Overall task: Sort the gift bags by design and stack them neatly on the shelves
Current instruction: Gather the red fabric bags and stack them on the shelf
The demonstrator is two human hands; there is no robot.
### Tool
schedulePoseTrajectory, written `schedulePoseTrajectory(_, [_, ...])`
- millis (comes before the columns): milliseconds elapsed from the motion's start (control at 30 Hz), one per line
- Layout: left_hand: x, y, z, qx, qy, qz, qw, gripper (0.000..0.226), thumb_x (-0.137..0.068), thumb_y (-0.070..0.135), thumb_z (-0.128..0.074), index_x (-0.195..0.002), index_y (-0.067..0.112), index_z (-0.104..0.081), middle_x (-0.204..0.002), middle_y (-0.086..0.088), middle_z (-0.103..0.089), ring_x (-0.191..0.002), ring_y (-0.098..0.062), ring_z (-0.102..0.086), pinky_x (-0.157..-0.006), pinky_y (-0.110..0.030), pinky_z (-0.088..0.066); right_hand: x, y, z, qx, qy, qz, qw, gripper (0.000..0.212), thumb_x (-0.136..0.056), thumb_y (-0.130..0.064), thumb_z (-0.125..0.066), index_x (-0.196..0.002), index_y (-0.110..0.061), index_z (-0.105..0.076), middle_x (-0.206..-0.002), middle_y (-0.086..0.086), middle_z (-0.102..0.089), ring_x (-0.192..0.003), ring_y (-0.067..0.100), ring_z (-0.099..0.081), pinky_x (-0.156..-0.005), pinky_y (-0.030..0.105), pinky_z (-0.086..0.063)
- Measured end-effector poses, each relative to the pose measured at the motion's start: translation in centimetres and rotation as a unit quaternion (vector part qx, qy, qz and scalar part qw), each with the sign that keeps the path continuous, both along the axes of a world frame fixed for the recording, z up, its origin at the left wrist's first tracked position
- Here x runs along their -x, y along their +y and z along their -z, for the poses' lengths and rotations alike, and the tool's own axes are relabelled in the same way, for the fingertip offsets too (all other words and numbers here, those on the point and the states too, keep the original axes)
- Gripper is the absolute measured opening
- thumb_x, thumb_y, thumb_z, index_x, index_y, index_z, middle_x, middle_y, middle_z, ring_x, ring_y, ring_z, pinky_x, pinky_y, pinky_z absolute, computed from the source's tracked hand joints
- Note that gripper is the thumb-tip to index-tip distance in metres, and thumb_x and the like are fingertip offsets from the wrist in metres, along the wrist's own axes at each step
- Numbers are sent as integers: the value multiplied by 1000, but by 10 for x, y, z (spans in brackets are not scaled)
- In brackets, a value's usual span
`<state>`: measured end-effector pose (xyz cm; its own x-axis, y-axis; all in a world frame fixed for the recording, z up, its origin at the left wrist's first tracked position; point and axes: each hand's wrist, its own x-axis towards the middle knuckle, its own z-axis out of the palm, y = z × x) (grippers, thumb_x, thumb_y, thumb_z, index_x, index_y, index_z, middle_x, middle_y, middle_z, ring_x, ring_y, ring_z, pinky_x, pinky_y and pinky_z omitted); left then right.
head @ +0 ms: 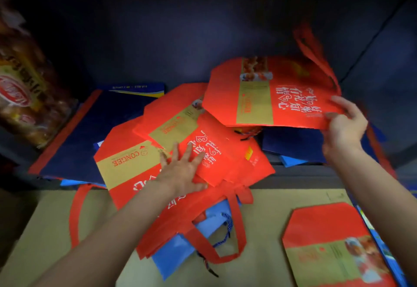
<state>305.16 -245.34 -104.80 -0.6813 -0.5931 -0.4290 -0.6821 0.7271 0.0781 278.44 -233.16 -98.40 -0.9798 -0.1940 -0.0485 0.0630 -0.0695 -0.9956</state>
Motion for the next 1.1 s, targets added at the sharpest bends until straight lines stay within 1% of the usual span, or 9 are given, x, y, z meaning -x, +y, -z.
schedulePoseTrajectory(267, [-14, 11, -1, 10, -19, 5, 1000, 80, -84, 65, -45, -146, 45, 1, -156, -8, 18, -140, -43, 17, -109, -64, -5, -50, -4, -10, 79, -83, -98, 989, 29, -92, 5, -44, -118, -6, -48, -102, 10, -59, -93, 18, -59, -67, 19, -55])
schedulePoseTrajectory(367, [-35, 11, 2, -3, 85, -47, 995, 72, -80, 70, -36, -145, 41, -23, -158, -5, 2, -143, -37, 8, -114, -57, -7, -92, -13, 5, -79, -58, -302, 948, 32, -88, -2, -57, -118, -10, -51, -110, 13, -59, -87, 20, -61, -74, 27, -53])
schedulePoseTrajectory(433, [-49, 13, -3, 18, 233, -163, 959, 66, -80, 60, -36, -138, 29, -42, -154, -8, -19, -143, -33, -10, -114, -50, -16, -111, -9, 21, -315, 26, -447, 837, 42, -84, -15, -64, -123, -13, -52, -124, 13, -52, -102, 24, -56, -89, 34, -46])
schedulePoseTrajectory(500, [-63, 15, -8, 47, 305, -289, 906, 50, -88, 34, -51, -136, 22, -44, -151, -12, -25, -139, -33, -19, -113, -48, -21, -120, -2, 28, -519, 142, -452, 711, 60, -83, -33, -63, -136, -19, -38, -137, 16, -31, -129, 36, -33, -106, 39, -31])
schedulePoseTrajectory(633, [-86, 12, -7, 21, 200, -431, 879, 60, -90, 32, -56, -142, 18, -31, -153, -16, -11, -140, -40, -8, -112, -54, -15, -134, -12, 20, -646, 350, -376, 565, 86, -83, -56, -55, -147, -17, -13, -150, 25, 18, -136, 51, 15, -109, 62, -4])
schedulePoseTrajectory(700, [-92, 8, -4, -3, 214, -458, 863, 59, -87, 31, -60, -138, 13, -35, -151, -19, -12, -138, -42, -15, -111, -49, -18, -135, -24, 15, -721, 334, -379, 475, 81, -87, -55, -49, -147, -10, -18, -151, 26, 16, -136, 53, 10, -107, 65, -5])
schedulePoseTrajectory(800, [-94, 6, -2, -55, 271, -485, 830, 58, -87, 26, -62, -136, 8, -36, -151, -18, -10, -133, -42, -27, -110, -42, -26, -129, -20, -1, -769, 314, -400, 388, 54, -91, -38, -49, -137, -11, -42, -146, 14, -35, -130, 37, -39, -101, 52, -38])
schedulePoseTrajectory(933, [-84, 8, -1, -83, 302, -506, 803, 65, -88, 28, -60, -143, 13, -29, -154, -15, -4, -133, -43, -28, -111, -47, -27, -134, -16, -11, -682, 436, -395, 435, 30, -93, -27, -47, -121, -18, -57, -126, 1, -57, -116, 23, -55, -79, 30, -43])
schedulePoseTrajectory(1100, [-65, 18, -11, -81, 306, -497, 808, 73, -91, 28, -55, -149, 17, -13, -156, -16, 9, -141, -44, -9, -113, -48, -19, -150, -30, 7, -474, 658, -384, 441, 36, -70, -51, -73, -94, -24, -72, -116, 14, -53, -109, 34, -50, -86, 47, -43])
